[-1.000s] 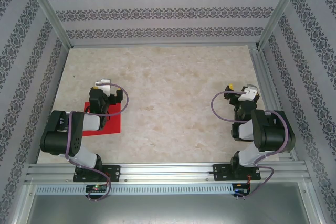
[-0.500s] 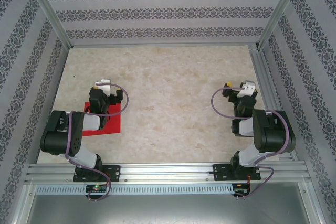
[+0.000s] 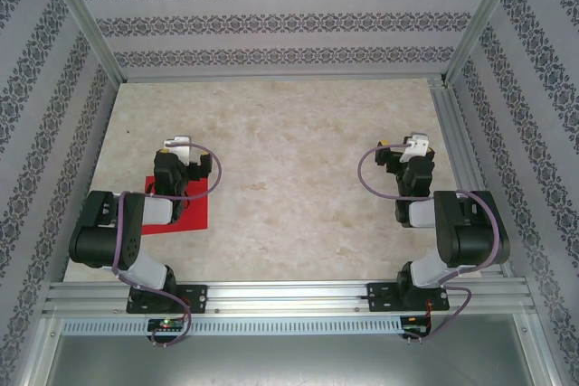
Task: Fold a paper plane with a square sheet of paper (pick it up from the middle)
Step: Move the square sheet of paper to the center of the table.
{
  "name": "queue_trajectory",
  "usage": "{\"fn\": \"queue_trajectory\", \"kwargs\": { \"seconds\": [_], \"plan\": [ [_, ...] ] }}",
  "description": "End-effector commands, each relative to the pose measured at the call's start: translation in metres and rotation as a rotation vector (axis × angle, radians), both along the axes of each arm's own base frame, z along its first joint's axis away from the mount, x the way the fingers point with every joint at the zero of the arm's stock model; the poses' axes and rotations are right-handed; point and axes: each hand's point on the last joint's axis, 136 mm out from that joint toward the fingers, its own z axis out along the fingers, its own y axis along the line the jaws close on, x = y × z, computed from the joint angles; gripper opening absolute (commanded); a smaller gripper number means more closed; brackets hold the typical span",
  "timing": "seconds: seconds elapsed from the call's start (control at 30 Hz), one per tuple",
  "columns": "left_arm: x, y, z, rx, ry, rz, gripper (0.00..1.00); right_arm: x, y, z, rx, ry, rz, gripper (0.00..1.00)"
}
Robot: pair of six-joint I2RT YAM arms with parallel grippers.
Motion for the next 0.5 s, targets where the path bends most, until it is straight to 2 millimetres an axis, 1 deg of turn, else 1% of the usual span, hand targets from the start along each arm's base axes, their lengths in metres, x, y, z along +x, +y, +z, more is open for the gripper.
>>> {"fn": "queue_trajectory", "kwargs": {
  "seconds": [0.0,0.07,0.1,0.17,0.2,0.3,0.37,0.4,0.47],
  "plan": [
    [0.01,0.003,0.028,0.014,0.024,0.03,1.0,-0.008,-0.007,0.025,-0.024,-0.068,-0.052,0.98],
    [0.011,0.01,0.038,0.013,0.059,0.075,1.0,-0.009,-0.007,0.034,-0.046,-0.047,-0.074,0.98],
    [0.01,0.012,0.039,0.001,0.07,0.093,1.0,-0.01,-0.007,0.035,-0.058,-0.032,-0.088,0.98],
    [0.008,0.013,0.045,-0.048,0.088,0.123,1.0,-0.009,-0.005,0.056,-0.087,-0.047,-0.124,0.98],
    [0.007,0.013,0.046,-0.075,0.105,0.136,1.0,-0.012,-0.005,0.061,-0.088,-0.043,-0.138,0.98],
    [-0.001,0.011,0.056,-0.167,0.183,0.179,1.0,-0.017,-0.004,0.076,0.025,-0.027,-0.169,0.98],
    [-0.007,0.006,0.061,-0.225,0.245,0.187,1.0,-0.02,0.0,0.08,0.134,0.028,-0.182,0.98],
    [-0.01,0.004,0.062,-0.253,0.271,0.192,1.0,-0.021,0.004,0.079,0.177,0.064,-0.173,0.98],
    [-0.018,-0.007,0.061,-0.322,0.345,0.169,1.0,-0.02,0.021,0.075,0.252,0.14,-0.118,0.98]
  ]
}}
